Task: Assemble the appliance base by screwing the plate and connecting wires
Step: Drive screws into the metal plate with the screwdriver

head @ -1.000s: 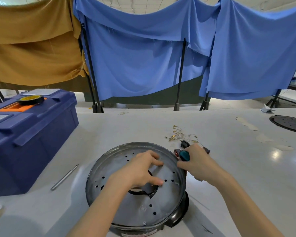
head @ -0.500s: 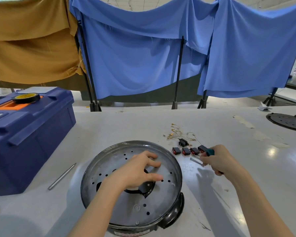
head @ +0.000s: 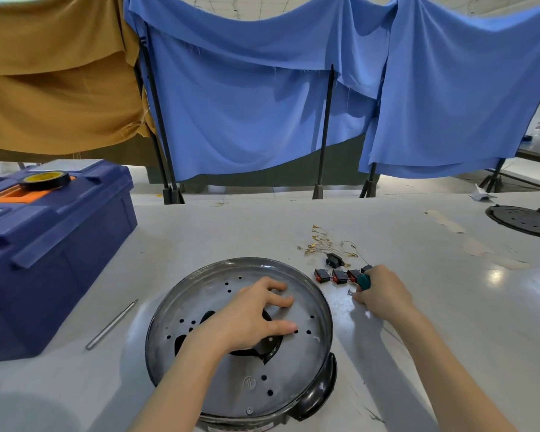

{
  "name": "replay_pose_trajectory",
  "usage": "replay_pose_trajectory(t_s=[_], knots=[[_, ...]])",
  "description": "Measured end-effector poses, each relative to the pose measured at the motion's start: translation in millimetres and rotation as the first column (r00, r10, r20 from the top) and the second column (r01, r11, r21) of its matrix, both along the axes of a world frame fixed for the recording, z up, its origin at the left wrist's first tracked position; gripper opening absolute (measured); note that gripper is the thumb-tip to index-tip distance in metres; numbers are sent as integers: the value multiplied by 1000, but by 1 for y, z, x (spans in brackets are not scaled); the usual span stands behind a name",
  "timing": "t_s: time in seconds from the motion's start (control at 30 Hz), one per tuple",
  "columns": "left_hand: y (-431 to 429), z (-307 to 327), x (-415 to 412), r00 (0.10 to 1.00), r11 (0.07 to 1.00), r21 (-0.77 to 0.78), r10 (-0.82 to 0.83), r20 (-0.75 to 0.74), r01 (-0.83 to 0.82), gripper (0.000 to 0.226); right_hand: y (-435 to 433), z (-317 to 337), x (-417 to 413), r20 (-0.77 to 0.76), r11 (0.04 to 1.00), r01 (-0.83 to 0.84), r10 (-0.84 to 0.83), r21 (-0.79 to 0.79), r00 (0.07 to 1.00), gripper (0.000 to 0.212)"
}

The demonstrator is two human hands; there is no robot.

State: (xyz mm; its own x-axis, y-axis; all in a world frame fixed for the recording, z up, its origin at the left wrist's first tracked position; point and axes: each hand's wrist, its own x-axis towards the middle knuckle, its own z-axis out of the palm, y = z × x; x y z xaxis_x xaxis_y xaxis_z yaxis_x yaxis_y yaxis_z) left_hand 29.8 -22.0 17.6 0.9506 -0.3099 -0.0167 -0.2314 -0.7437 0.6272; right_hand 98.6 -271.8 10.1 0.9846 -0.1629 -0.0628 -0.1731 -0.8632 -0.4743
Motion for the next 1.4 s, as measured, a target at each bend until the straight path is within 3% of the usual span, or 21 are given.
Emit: replay_pose_trajectory(t_s=[0.13, 0.23, 0.33, 0.43, 0.6, 0.73, 0.93, 1.03, 1.13, 1.2, 1.4], knots=[[0, 0, 0, 1000, 1000, 15, 0, 1, 0, 52, -2, -1, 1, 0, 997, -61, 61, -45, 998, 24], [0, 1, -1, 1000, 1000, 16, 9, -5, -8, 52, -8, 3, 0, 56, 984, -85, 77, 156, 995, 31], [-1, 4, -1, 1000, 1000, 13, 12, -9, -12, 49, -11, 19, -10, 144, 913, -137, 87, 385, 986, 25], [-6, 11, -2, 998, 999, 28, 35, 58, -36, 40, -4, 37, -27, 229, 839, -259, 166, 478, 959, 20], [-20, 33, -8, 971, 951, -306, 113, 210, -45, 28, 18, 53, -50, 266, 628, -416, 323, 657, 908, 11], [-29, 41, -12, 966, 900, -436, 99, 239, 15, 10, 30, 52, -55, 304, 513, -471, 377, 717, 875, 15], [-28, 41, -10, 952, 934, -357, 142, 272, -37, 8, 37, 41, -54, 321, 436, -458, 353, 775, 879, 13], [-26, 39, -9, 942, 943, -329, 153, 299, -49, 5, 40, 35, -51, 329, 478, -412, 250, 776, 911, 14], [-24, 35, -8, 938, 973, -218, 145, 314, -77, 7, 40, 27, -46, 345, 639, -336, 116, 692, 932, 17], [-26, 30, -9, 952, 986, -155, 107, 285, -64, 9, 39, 21, -44, 312, 708, -317, 143, 631, 939, 15], [-32, 25, -11, 963, 1000, 15, 2, 271, -6, 16, 41, 10, -41, 195, 691, -311, 243, 652, 950, 14]])
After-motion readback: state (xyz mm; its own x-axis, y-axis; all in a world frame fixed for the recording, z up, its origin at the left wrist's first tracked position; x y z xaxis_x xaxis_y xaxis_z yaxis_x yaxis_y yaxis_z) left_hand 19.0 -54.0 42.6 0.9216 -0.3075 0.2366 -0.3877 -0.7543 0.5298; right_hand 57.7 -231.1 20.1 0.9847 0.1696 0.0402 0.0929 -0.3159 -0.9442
